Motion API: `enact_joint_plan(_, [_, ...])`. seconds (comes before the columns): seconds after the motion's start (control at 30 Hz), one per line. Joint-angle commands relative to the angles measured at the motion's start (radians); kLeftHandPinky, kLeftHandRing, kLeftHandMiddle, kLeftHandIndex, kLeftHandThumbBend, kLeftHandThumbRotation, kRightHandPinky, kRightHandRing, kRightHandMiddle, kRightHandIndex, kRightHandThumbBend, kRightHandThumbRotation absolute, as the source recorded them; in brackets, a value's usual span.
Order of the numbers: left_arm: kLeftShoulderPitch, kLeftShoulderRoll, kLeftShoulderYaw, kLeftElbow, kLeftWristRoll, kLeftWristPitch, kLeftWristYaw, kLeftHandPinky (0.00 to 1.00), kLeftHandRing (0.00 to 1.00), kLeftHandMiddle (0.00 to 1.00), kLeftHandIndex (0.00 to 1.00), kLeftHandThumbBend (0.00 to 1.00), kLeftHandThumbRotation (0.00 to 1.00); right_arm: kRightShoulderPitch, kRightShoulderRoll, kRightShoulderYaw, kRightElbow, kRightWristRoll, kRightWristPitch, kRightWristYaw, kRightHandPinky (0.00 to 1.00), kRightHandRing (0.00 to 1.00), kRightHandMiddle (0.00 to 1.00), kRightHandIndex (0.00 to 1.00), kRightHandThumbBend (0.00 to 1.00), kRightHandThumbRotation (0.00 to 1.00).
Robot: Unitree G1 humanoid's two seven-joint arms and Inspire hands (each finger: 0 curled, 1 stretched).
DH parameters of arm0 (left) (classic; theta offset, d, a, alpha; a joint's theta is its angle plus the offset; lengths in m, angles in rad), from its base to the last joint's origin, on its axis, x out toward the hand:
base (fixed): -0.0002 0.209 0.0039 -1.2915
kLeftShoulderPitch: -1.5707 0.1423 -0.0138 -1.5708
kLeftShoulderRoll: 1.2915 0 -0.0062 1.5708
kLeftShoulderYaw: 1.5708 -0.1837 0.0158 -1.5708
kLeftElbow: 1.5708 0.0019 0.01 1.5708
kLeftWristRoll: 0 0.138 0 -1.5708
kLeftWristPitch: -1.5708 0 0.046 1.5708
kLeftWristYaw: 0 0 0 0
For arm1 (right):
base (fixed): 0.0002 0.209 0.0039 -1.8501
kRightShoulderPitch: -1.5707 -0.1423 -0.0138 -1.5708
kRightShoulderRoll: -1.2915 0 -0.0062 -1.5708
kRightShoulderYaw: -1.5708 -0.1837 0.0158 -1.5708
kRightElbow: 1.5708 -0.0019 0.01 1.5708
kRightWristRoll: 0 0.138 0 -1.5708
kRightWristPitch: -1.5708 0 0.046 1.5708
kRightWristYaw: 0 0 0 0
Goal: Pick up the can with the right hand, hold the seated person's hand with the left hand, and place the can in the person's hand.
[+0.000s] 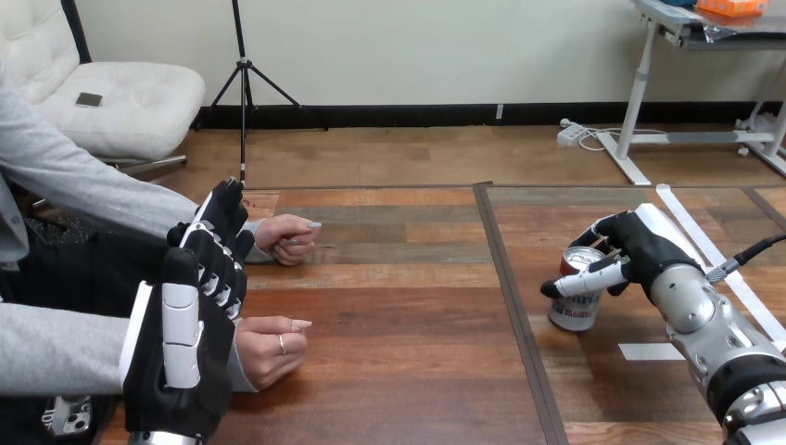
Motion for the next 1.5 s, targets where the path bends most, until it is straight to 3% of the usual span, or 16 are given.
enact_joint_plan(0.0, [-0.021,0.003,-0.01,-0.045,0.0,-0.009,-0.009,1.0,1.0,0.99,0.92,0.79,0.96,-0.02,-0.008,-0.002,-0.006,-0.001,-0.05,-0.037,0.4,0.45,0.47,0.44,0.84,0.0])
enact_joint_plan(1.0, [-0.023,0.001,-0.007,-0.041,0.0,-0.013,-0.01,1.0,1.0,1.0,0.94,0.8,0.98,-0.019,-0.009,0.005,-0.001,-0.009,-0.061,-0.065,0.35,0.41,0.44,0.42,0.85,0.0])
enact_joint_plan(1.47, [-0.021,0.002,-0.009,-0.039,-0.004,-0.015,-0.017,1.0,1.0,1.0,0.93,0.76,0.98,-0.019,-0.017,0.014,-0.004,-0.026,-0.069,-0.056,0.35,0.41,0.44,0.42,0.85,0.0])
